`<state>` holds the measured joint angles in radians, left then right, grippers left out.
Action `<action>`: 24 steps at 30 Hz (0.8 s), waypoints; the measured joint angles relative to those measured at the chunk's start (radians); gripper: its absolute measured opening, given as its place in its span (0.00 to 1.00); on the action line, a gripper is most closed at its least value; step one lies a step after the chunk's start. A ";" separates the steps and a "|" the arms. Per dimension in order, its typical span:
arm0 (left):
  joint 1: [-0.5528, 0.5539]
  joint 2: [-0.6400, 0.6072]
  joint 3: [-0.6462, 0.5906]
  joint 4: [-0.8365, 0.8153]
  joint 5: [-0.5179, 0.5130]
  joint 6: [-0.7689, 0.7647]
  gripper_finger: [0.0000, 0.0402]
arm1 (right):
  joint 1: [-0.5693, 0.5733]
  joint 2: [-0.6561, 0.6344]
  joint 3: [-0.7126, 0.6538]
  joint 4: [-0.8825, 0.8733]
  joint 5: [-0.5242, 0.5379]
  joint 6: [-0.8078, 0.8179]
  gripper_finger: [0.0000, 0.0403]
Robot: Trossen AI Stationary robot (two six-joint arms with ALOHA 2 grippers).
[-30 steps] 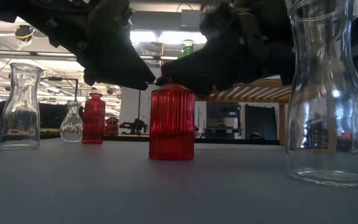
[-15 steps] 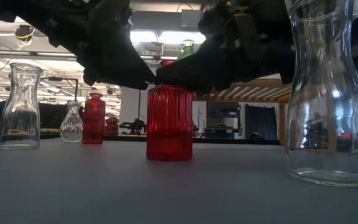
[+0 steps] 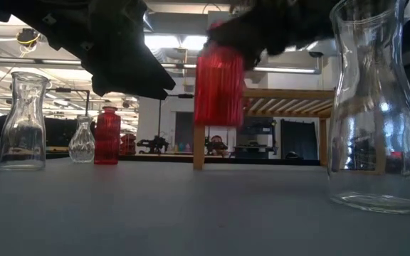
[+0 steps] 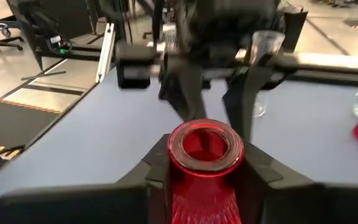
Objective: Sort vases onto shelf
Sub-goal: Put the bottom red vase on the shelf, aligned with the other red vase
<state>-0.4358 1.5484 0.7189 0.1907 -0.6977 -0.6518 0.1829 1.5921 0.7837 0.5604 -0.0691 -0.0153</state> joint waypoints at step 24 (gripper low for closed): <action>0.001 0.000 0.000 0.006 0.000 0.000 0.38 | -0.341 -0.571 0.001 -0.383 0.183 -0.097 0.25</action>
<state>-0.4351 1.5486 0.7189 0.1967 -0.6979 -0.6518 -0.1584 1.0214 0.7845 0.1774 0.1140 -0.1128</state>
